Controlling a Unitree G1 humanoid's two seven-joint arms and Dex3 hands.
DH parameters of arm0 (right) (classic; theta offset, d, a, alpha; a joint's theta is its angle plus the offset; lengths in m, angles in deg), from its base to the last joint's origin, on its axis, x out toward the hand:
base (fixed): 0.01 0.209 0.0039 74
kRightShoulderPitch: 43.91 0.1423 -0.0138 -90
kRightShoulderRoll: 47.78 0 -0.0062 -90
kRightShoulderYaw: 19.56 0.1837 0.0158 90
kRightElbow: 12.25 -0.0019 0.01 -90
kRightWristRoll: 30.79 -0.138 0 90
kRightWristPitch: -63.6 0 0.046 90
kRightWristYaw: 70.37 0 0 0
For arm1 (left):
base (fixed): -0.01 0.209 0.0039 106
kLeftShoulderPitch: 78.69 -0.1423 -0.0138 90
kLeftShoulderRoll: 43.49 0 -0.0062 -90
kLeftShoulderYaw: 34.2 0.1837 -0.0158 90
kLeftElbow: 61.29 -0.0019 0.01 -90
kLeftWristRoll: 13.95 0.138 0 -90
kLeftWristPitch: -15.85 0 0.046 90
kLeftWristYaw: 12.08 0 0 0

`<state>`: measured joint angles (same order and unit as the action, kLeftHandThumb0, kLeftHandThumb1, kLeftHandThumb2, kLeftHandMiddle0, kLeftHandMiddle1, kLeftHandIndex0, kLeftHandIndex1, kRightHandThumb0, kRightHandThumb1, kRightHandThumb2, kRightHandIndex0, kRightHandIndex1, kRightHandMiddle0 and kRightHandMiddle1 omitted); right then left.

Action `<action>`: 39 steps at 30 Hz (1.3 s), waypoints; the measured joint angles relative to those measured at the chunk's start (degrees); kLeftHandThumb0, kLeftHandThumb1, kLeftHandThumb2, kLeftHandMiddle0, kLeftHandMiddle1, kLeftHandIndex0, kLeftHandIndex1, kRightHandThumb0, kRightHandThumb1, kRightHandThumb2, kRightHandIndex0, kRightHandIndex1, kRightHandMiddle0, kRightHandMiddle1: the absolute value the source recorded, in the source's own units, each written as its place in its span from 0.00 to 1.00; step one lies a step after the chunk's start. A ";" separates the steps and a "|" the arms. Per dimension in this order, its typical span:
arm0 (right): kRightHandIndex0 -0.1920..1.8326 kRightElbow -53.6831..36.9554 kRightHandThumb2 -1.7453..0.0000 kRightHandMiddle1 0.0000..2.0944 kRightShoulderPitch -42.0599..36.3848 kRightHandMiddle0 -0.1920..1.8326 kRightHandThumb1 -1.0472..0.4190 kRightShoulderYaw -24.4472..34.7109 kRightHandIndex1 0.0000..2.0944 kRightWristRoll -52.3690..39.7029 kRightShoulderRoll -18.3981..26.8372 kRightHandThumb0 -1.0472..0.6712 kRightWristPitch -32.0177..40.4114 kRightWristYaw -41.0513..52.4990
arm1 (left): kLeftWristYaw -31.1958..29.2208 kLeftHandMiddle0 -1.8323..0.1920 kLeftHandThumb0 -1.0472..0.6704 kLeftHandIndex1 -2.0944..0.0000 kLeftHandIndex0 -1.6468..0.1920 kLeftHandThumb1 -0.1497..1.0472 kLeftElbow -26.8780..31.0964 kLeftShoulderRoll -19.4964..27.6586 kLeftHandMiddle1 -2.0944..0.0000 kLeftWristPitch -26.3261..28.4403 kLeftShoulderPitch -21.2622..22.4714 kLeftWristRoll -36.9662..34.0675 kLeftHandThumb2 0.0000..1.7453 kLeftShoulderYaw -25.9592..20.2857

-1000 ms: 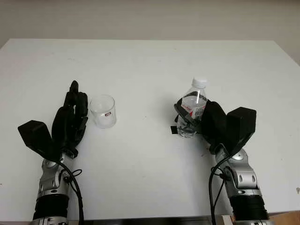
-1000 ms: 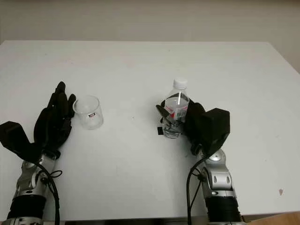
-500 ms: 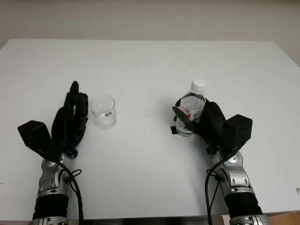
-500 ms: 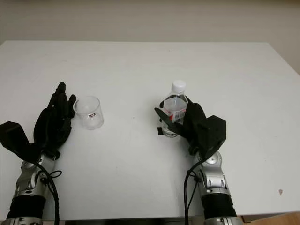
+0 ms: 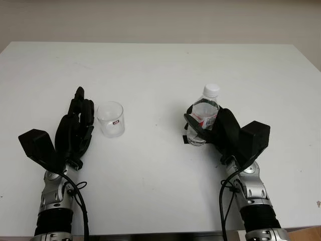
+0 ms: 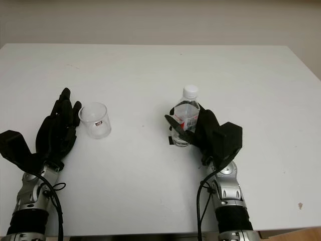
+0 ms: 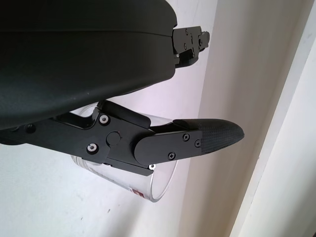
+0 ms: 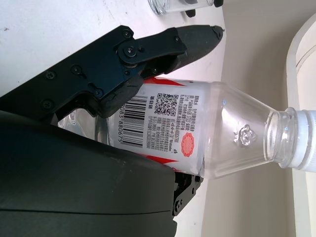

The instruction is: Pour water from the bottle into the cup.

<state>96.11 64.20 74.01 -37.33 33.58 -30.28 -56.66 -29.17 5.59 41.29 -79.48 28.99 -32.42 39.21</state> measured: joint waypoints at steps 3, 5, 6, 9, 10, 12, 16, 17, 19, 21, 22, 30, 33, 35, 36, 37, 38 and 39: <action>0.29 -1.31 0.95 0.93 -0.54 0.18 0.02 0.16 1.00 -0.90 -0.01 0.26 1.63 0.26 | -0.06 0.96 0.18 0.97 0.95 1.00 0.01 0.00 0.97 0.00 0.00 0.00 0.29 0.00; 0.08 -1.79 0.97 0.75 -1.05 0.05 0.04 -0.16 0.74 -0.77 0.49 0.22 1.67 1.90 | -0.06 0.96 0.18 0.97 0.95 1.00 0.01 0.01 0.97 -0.01 -0.01 0.00 0.29 -0.04; 0.04 -1.85 0.97 0.52 -1.32 0.02 0.05 -0.67 0.46 -0.47 1.33 0.19 1.67 3.46 | -0.06 0.96 0.18 0.97 0.95 1.00 0.01 0.00 0.97 -0.01 -0.02 0.00 0.29 -0.05; 0.01 -2.21 0.97 0.15 -2.61 0.01 0.10 -1.73 0.09 -0.18 4.14 0.17 2.69 7.90 | -0.04 0.95 0.17 0.97 0.95 1.00 0.07 0.06 0.97 0.00 -0.10 0.00 0.29 -0.13; 0.00 -2.46 0.97 0.10 -3.06 0.01 0.11 -1.91 0.04 -0.11 4.70 0.16 2.86 8.73 | -0.04 0.95 0.17 0.97 0.95 1.00 0.07 0.09 0.97 0.00 -0.11 0.01 0.29 -0.13; 0.00 -3.32 0.97 0.02 -3.79 0.00 0.11 -2.12 0.01 0.25 5.73 0.13 2.88 9.87 | -0.06 0.95 0.17 0.97 0.95 1.00 0.07 0.11 0.97 0.00 -0.15 0.01 0.29 -0.16; 0.00 -4.29 0.97 0.00 -4.96 0.00 0.12 -2.46 0.00 0.78 6.76 0.10 2.57 10.82 | -0.15 0.95 0.17 0.97 0.95 1.00 0.07 0.14 0.97 0.19 -0.17 0.00 0.29 -0.19; 0.00 -4.48 0.97 0.00 -5.26 0.00 0.11 -2.48 0.00 0.80 6.78 0.10 2.40 10.97 | -0.17 0.95 0.17 0.97 0.95 1.00 0.07 0.14 0.97 0.23 -0.17 0.00 0.29 -0.20; 0.00 -4.72 0.97 0.00 -5.93 0.00 0.11 -2.57 0.00 1.18 6.83 0.09 1.59 10.95 | -0.23 0.96 0.17 0.97 0.95 1.00 0.07 0.16 0.98 0.27 -0.17 0.00 0.29 -0.21; 0.00 -4.76 0.97 0.00 -6.62 0.00 0.10 -2.66 0.00 2.05 6.93 0.07 0.25 10.70 | -0.29 0.96 0.17 0.97 0.95 1.00 0.06 0.18 0.98 0.27 -0.17 0.00 0.29 -0.21; 0.00 -4.77 0.97 0.00 -6.95 0.00 0.10 -2.69 0.00 2.31 6.94 0.07 -0.36 10.39 | -0.30 0.96 0.17 0.97 0.95 1.00 0.05 0.18 0.98 0.27 -0.17 0.01 0.29 -0.21; 0.00 -5.81 0.97 0.00 -9.61 0.00 0.10 -1.84 0.00 3.38 6.20 0.05 -2.76 5.24 | -0.28 0.96 0.17 0.97 0.95 1.00 0.05 0.18 0.97 0.25 -0.18 0.02 0.29 -0.21; 0.00 -7.16 0.97 0.00 -10.74 0.00 0.09 -1.74 0.00 3.83 5.87 0.05 -3.45 3.29 | -0.20 0.95 0.17 0.97 0.95 1.00 0.05 0.18 0.97 0.26 -0.19 0.02 0.29 -0.21; 0.00 -7.81 0.96 0.00 -11.33 0.00 0.09 -1.63 0.00 4.78 5.68 0.03 -5.46 1.39 | -0.23 0.95 0.17 0.97 0.95 1.00 0.04 0.18 0.97 0.26 -0.19 0.02 0.29 -0.21; 0.00 -8.15 0.97 0.00 -11.52 0.00 0.09 -1.46 0.00 4.98 5.36 0.03 -6.65 0.47 | -0.25 0.95 0.17 0.97 0.95 1.00 0.01 0.18 0.97 0.26 -0.18 0.02 0.29 -0.21; 0.00 -8.52 0.96 0.00 -11.62 0.00 0.08 -1.33 0.00 5.24 4.99 0.03 -7.72 -0.51 | -0.25 0.95 0.17 0.97 0.95 1.00 -0.03 0.18 0.97 0.25 -0.18 0.02 0.29 -0.20; 0.00 -8.89 0.97 0.00 -11.72 0.00 0.08 -1.25 0.00 5.32 4.63 0.03 -8.54 -1.31 | -0.25 0.95 0.16 0.97 0.95 1.00 -0.06 0.18 0.97 0.24 -0.18 0.05 0.29 -0.18; 0.00 -9.47 0.96 0.00 -11.94 0.00 0.08 -1.22 0.00 5.50 4.25 0.03 -9.38 -2.09 | -0.25 0.95 0.16 0.97 0.95 1.00 -0.07 0.18 0.97 0.24 -0.18 0.06 0.29 -0.17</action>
<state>86.64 52.26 72.79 -31.83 37.83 -39.66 -58.75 -29.42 5.52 41.47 -79.24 28.81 -32.35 39.04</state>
